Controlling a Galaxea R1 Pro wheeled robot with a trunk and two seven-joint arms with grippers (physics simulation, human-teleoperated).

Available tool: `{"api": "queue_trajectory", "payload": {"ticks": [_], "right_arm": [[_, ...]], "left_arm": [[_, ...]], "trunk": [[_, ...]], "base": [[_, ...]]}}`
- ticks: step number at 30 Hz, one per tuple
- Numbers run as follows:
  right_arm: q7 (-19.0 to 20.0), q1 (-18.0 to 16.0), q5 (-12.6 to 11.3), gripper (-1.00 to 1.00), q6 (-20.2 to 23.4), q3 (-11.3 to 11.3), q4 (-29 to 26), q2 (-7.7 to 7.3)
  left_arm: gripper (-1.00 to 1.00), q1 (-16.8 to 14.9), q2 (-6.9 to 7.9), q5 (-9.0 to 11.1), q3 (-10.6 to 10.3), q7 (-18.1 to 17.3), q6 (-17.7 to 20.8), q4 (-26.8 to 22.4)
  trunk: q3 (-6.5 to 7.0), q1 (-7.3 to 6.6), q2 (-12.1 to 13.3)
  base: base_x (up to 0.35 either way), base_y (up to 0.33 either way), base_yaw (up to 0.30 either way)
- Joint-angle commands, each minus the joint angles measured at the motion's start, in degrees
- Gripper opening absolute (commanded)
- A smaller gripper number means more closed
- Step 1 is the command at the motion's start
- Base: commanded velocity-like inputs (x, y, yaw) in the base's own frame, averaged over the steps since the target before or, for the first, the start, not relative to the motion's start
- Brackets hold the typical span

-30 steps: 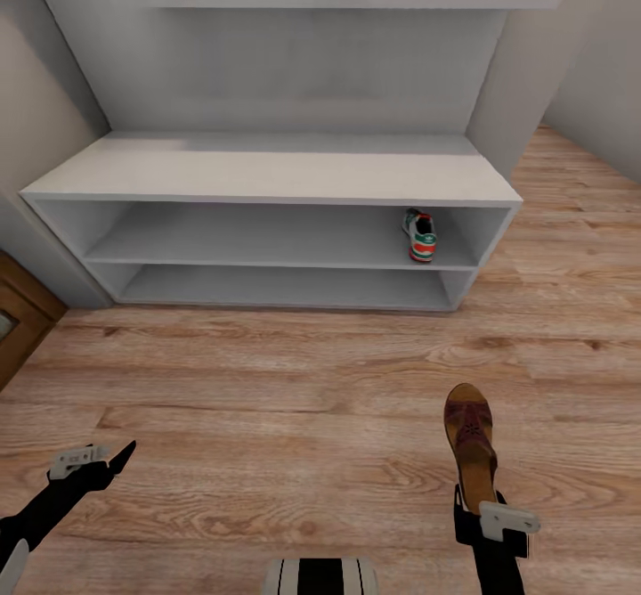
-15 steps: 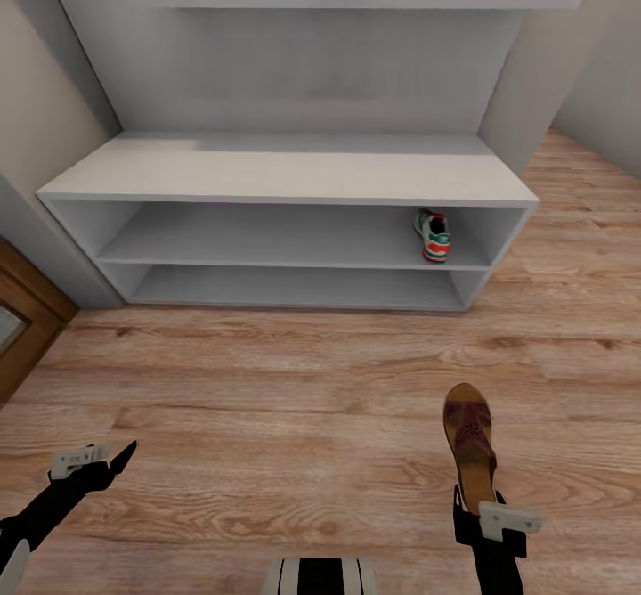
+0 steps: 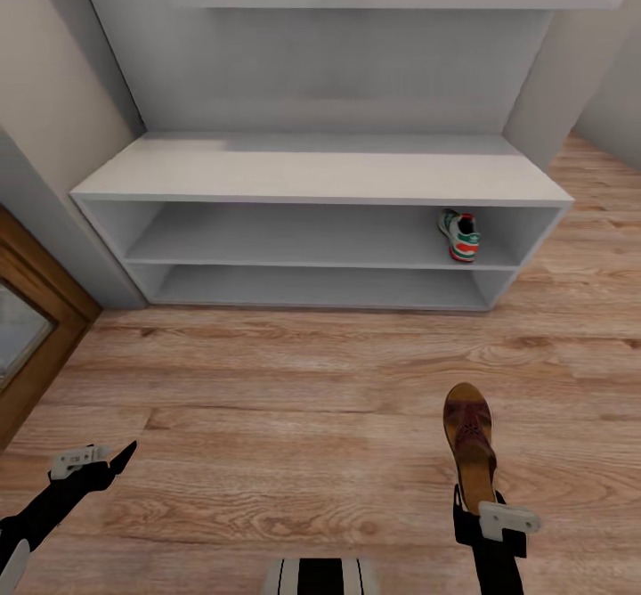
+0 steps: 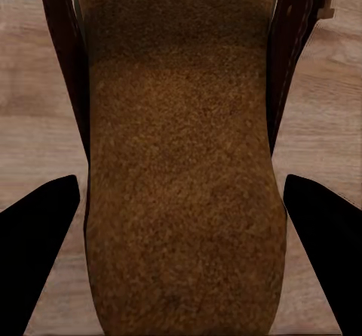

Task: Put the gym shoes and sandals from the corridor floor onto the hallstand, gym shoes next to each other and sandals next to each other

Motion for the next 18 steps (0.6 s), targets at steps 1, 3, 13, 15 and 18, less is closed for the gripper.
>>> {"api": "queue_trajectory", "payload": {"ticks": [1, 3, 13, 15, 18], "right_arm": [[-0.2, 0.0, 0.6, -1.00, 0.0, -0.1, -0.1, 0.05], [-0.2, 0.0, 0.6, -1.00, 0.0, -0.1, 0.0, 0.05], [-0.2, 0.0, 0.7, -1.00, 0.0, 0.0, 0.5, 0.09], [-0.2, 0.0, 0.7, -1.00, 0.0, 0.0, 0.6, 0.10], [-0.2, 0.0, 0.7, -1.00, 0.0, 0.0, 0.6, 0.12]], "left_arm": [[1.00, 0.0, 0.01, 0.3, 0.0, -0.3, -0.1, 0.1], [1.00, 0.0, 0.03, 0.3, 0.0, -0.3, -0.1, 0.1], [1.00, 0.0, 0.06, 0.4, 0.0, -0.3, -0.1, 0.1], [1.00, 0.0, 0.07, 0.4, 0.0, -0.3, -0.1, 0.1], [1.00, 0.0, 0.07, 0.4, 0.1, -0.3, -0.1, 0.1]], "trunk": [[-0.03, -0.01, 0.0], [-0.03, -0.01, 0.0], [-0.03, -0.01, 0.0], [-0.03, -0.01, 0.0], [-0.03, -0.01, 0.0]], "base": [[0.000, 0.309, 0.000], [0.000, 0.309, 0.000], [0.000, 0.310, 0.000], [0.000, 0.286, 0.000], [0.000, 0.213, 0.000]]}}
